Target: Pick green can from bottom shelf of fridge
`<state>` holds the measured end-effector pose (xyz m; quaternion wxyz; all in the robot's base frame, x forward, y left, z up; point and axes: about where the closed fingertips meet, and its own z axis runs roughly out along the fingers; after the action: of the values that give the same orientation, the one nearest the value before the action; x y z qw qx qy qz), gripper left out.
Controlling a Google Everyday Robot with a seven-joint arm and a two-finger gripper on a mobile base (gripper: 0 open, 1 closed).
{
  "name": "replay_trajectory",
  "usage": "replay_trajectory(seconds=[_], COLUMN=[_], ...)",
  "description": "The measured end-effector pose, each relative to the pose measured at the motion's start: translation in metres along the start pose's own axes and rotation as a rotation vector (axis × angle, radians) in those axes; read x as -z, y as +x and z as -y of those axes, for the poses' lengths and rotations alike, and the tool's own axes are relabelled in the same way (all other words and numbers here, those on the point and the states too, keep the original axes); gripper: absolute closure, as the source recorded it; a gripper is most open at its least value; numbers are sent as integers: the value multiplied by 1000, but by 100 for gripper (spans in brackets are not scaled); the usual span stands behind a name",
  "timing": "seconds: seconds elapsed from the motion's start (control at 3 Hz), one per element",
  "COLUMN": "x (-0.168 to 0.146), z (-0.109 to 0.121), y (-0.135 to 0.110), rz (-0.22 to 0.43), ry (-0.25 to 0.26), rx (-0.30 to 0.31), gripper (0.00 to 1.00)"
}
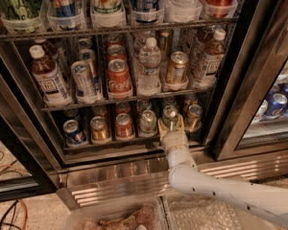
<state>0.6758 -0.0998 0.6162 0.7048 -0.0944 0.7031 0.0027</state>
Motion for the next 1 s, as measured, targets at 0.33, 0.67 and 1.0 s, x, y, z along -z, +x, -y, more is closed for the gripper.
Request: replay_trajectory(seconds=[0.33, 0.67, 1.0], x=[15, 46, 93], z=[7, 10, 8], y=[-26, -44, -53], rz=[61, 91, 60], ry=[-7, -47, -131], rx=[-7, -8, -25], gripper=[100, 100, 100])
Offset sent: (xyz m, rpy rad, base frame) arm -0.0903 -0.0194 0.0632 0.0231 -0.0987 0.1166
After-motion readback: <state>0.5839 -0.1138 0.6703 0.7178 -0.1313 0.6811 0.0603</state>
